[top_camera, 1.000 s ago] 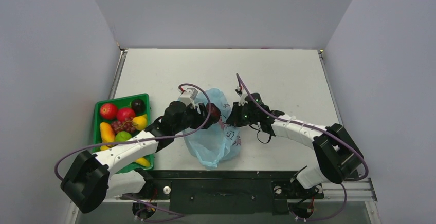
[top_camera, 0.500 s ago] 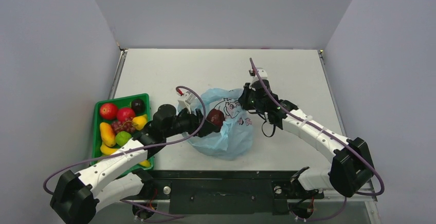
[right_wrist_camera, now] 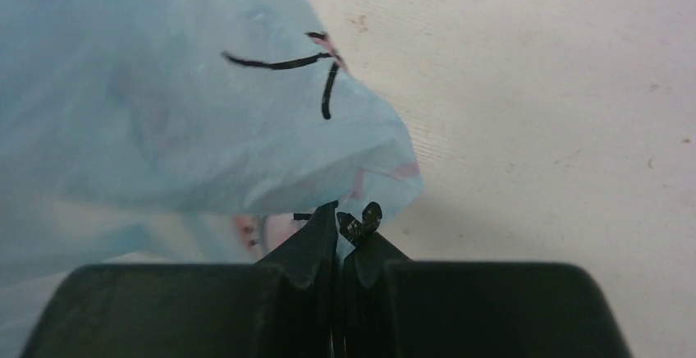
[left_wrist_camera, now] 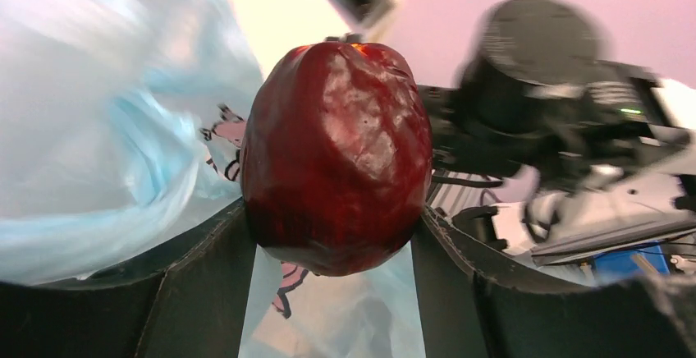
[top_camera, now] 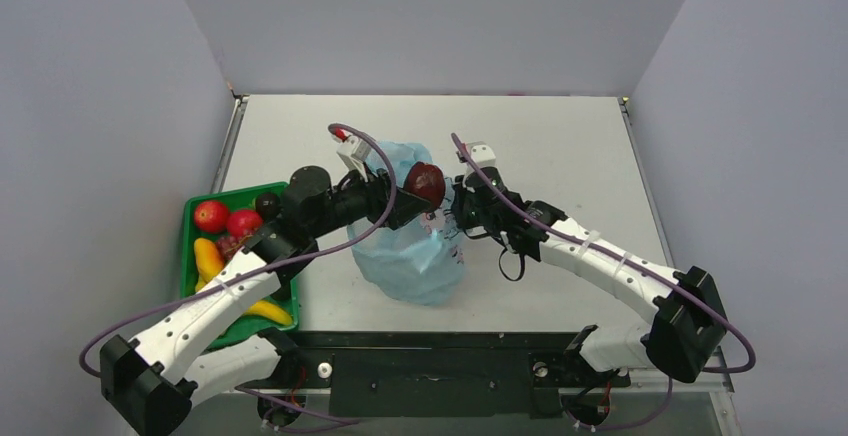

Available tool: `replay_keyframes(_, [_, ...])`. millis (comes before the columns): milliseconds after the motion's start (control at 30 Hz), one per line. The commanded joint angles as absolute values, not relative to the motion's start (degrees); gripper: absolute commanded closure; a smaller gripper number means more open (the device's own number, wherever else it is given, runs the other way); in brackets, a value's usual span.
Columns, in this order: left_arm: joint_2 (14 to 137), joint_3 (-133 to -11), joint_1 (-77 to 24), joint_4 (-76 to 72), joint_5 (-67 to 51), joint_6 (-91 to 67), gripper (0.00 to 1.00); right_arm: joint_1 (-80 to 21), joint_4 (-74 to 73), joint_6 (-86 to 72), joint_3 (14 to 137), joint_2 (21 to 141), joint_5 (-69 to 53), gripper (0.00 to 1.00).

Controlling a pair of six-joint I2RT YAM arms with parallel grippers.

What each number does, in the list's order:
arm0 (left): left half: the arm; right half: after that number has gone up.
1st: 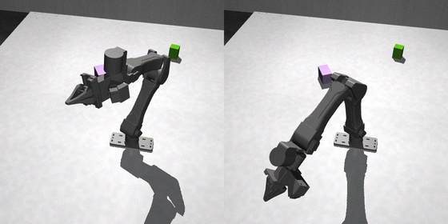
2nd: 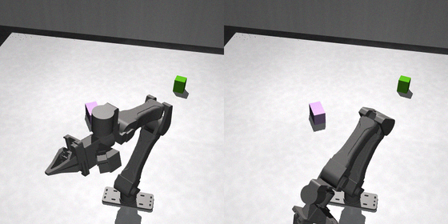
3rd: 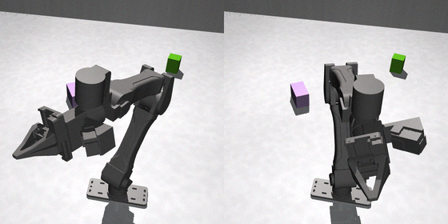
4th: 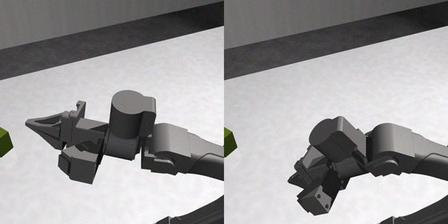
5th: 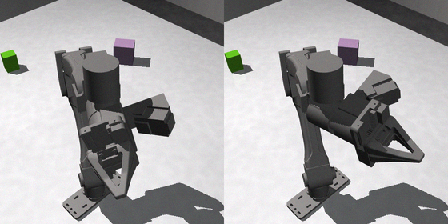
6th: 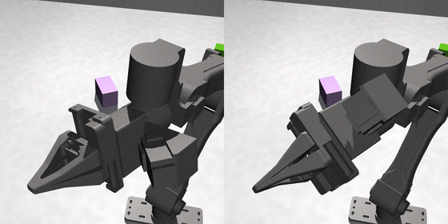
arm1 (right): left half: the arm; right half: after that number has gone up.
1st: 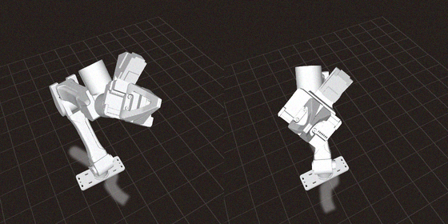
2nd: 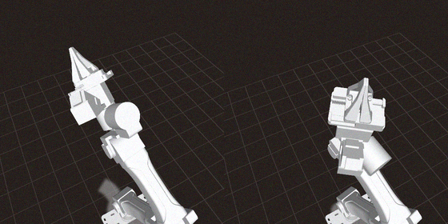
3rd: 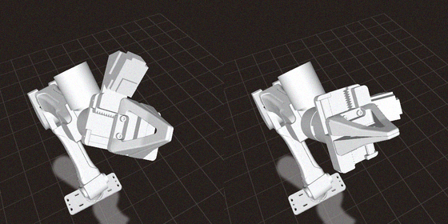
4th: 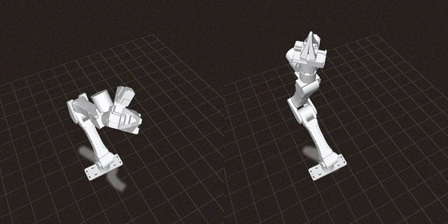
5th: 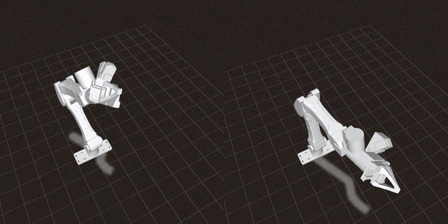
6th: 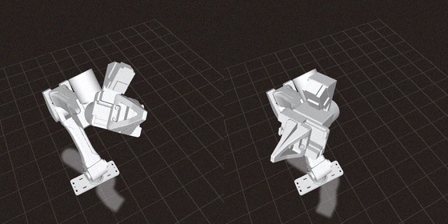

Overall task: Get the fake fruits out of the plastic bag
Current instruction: Place the fake fruit in the plastic bag.

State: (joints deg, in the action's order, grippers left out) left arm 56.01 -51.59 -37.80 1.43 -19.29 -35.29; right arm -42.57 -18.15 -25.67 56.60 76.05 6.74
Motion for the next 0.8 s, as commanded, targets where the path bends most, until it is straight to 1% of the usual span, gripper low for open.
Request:
replay_keyframes(0, [60.4,-48.2,-37.5,-5.8,-19.9,-36.3,0.89,-45.3,-18.1,-24.7,61.3,73.6,9.3,1.0])
replay_keyframes(200, [59.7,-43.3,-37.3,-16.3,-18.6,-39.2,0.9,-44.8,-22.8,-21.0,60.8,78.1,18.6,1.0])
replay_keyframes(267, [59.4,-40.7,-37.3,-19.7,-18.3,-40.5,0.9,-44.9,-23.6,-21.1,59.8,79.2,18.6,1.0])
replay_keyframes(433, [59.9,-34.3,-36.9,-28.5,-17.2,-45.9,0.92,-45.2,-20.2,-21.7,55.6,76.4,15.5,1.0])
replay_keyframes(500, [60.3,-33.2,-35.9,-28.0,-17.0,-50.0,0.95,-45.1,-21.0,-21.3,55.6,76.2,18.4,1.0])
replay_keyframes(600, [61.5,-32.3,-34.5,-27.1,-18.8,-54.3,0.96,-44.6,-22.9,-20.2,56.8,77.1,20.3,0.97])
replay_keyframes(767, [64.7,-32.3,-34.6,-20.3,-17.9,-49.7,0.96,-44.5,-22.5,-19.9,56.5,77.7,17.7,0.96])
